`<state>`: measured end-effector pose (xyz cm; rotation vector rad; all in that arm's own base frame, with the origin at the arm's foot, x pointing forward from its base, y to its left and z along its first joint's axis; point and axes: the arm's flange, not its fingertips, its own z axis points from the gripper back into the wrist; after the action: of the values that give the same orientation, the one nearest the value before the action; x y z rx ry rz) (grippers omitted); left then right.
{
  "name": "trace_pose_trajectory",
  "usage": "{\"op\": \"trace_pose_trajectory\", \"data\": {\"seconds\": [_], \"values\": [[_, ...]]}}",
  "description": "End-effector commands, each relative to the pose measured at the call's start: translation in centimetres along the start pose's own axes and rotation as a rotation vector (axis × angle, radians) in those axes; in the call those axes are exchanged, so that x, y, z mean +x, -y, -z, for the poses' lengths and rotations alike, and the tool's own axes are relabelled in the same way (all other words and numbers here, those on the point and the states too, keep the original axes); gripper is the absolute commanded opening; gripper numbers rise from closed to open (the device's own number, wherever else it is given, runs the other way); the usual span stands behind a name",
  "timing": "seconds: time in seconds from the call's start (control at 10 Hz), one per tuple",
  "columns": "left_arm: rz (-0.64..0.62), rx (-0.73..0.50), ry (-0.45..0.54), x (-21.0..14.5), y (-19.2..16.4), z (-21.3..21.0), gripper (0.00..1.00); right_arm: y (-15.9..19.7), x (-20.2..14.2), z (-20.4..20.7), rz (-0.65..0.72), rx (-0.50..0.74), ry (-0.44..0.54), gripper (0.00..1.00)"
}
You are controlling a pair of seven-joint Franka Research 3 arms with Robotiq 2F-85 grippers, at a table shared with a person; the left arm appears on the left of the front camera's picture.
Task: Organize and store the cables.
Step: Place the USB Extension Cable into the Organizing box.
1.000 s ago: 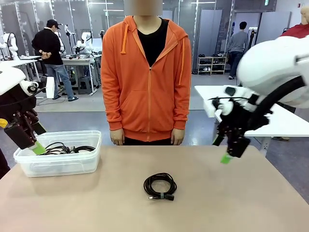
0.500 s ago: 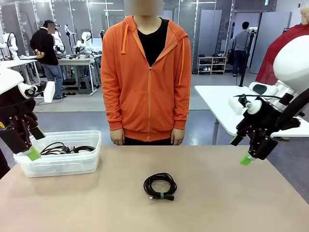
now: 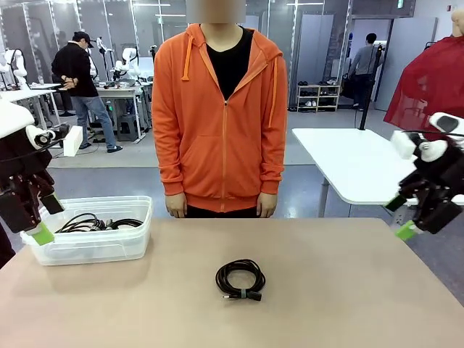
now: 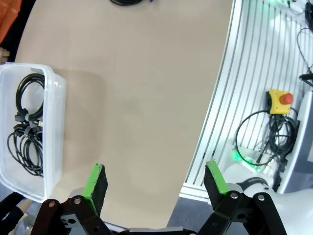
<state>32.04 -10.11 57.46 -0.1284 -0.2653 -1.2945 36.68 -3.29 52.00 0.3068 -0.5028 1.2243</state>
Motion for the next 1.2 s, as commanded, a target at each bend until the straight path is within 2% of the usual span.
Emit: {"op": "trace_pose_trajectory", "data": {"seconds": [0.0,0.2,0.3,0.4,0.5,1.1], "values": [[0.036,-0.029,-0.036,-0.2,-0.5,-0.6,1.00,-0.9,-1.5,-1.3,0.135,0.000,0.039,1.00],[0.045,-0.035,-0.067,-0.4,-0.6,-0.6,1.00,-0.6,-3.0,-2.7,0.275,-0.028,0.130,1.00],[0.043,-0.039,-0.063,-0.4,-0.6,-0.5,1.00,-0.2,-3.3,-2.6,0.269,-0.022,0.146,1.00],[0.025,-0.066,-0.044,-0.4,-0.3,-0.6,1.00,0.3,-3.6,-2.0,0.236,0.007,0.147,1.00],[0.019,-0.029,-0.037,-0.2,-0.2,0.0,1.00,-0.2,-3.8,-3.0,0.240,-0.022,0.098,1.00],[0.019,-0.029,-0.037,-0.2,-0.2,0.0,1.00,-0.2,-3.8,-3.0,0.240,-0.022,0.098,1.00]]}}
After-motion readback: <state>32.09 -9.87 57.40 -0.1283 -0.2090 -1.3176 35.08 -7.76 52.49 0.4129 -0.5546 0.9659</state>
